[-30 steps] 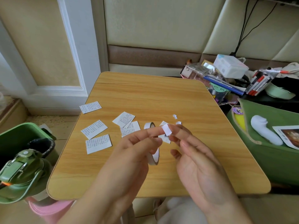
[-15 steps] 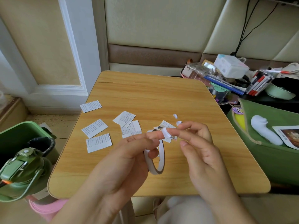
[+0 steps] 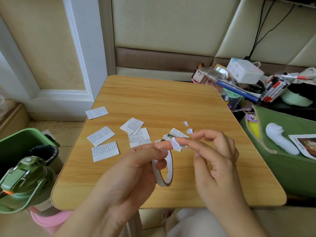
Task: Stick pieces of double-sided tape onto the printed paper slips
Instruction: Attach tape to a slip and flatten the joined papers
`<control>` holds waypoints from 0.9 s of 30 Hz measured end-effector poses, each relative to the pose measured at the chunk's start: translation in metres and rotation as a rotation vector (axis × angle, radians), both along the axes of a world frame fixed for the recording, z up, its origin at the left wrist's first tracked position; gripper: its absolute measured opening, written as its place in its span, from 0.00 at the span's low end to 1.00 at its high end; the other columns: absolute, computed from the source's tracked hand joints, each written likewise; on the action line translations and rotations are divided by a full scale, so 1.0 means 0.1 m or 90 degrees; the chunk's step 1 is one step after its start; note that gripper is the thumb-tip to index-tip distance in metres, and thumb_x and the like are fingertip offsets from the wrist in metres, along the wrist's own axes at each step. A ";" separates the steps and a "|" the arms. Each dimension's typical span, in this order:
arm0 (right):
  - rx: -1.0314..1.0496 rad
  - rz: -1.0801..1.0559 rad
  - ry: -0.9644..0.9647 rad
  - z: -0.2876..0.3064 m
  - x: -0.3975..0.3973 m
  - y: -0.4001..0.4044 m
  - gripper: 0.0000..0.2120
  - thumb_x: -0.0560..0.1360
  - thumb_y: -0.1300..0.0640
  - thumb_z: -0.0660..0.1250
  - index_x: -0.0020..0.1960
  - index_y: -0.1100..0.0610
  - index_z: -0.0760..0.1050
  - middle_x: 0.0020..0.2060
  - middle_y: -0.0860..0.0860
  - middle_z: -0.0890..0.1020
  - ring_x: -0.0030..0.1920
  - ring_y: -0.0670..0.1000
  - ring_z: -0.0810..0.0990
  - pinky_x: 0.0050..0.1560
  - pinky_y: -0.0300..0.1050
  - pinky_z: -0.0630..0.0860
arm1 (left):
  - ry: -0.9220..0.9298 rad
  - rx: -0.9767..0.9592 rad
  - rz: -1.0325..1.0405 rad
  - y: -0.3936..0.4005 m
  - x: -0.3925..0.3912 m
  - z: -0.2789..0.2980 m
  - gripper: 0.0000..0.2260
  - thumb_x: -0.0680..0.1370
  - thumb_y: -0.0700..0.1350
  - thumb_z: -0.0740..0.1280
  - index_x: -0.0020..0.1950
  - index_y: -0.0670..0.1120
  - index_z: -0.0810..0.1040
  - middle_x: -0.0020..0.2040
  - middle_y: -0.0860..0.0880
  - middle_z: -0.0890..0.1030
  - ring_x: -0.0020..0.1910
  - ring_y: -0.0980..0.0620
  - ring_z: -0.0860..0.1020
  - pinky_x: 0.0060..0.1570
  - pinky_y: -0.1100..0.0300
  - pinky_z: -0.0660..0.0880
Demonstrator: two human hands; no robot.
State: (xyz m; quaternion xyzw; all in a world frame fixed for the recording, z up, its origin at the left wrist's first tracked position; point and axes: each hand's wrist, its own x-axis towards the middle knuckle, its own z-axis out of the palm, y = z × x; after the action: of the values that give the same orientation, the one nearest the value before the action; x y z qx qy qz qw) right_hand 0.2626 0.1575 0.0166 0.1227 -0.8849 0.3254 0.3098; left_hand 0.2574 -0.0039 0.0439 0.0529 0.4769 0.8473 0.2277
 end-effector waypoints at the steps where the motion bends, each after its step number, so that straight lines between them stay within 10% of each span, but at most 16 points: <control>1: 0.018 -0.006 0.009 -0.01 0.00 0.01 0.24 0.72 0.61 0.54 0.58 0.37 0.75 0.53 0.40 0.72 0.59 0.41 0.66 0.62 0.40 0.57 | -0.007 0.002 0.007 0.00 0.00 0.00 0.20 0.58 0.47 0.68 0.47 0.45 0.86 0.32 0.58 0.78 0.32 0.57 0.64 0.40 0.60 0.59; 12: 0.238 -0.070 0.091 -0.07 -0.03 0.03 0.28 0.72 0.64 0.54 0.66 0.40 0.72 0.51 0.49 0.77 0.53 0.53 0.70 0.55 0.51 0.60 | -0.126 0.053 0.079 -0.08 -0.04 -0.05 0.25 0.56 0.39 0.69 0.52 0.35 0.82 0.34 0.49 0.70 0.30 0.54 0.67 0.40 0.59 0.62; 21: 0.164 -0.096 -0.019 -0.10 -0.13 0.07 0.20 0.70 0.57 0.56 0.55 0.47 0.81 0.46 0.44 0.77 0.50 0.47 0.71 0.51 0.43 0.59 | -0.055 -0.045 0.148 -0.10 -0.02 0.00 0.22 0.56 0.44 0.69 0.47 0.35 0.83 0.39 0.51 0.77 0.34 0.55 0.70 0.44 0.57 0.62; 27: -0.018 0.006 -0.005 0.23 0.03 -0.15 0.07 0.72 0.47 0.65 0.44 0.48 0.80 0.41 0.41 0.76 0.44 0.48 0.76 0.51 0.35 0.68 | 0.083 -0.228 0.179 -0.01 0.10 0.05 0.14 0.65 0.47 0.65 0.47 0.60 0.84 0.46 0.51 0.83 0.42 0.63 0.76 0.50 0.62 0.66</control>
State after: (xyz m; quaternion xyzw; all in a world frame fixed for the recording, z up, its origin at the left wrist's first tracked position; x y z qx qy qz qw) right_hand 0.2653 0.1429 0.0393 0.1215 -0.8807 0.3401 0.3066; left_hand 0.2676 -0.0048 0.0490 -0.0007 0.6363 0.7671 0.0816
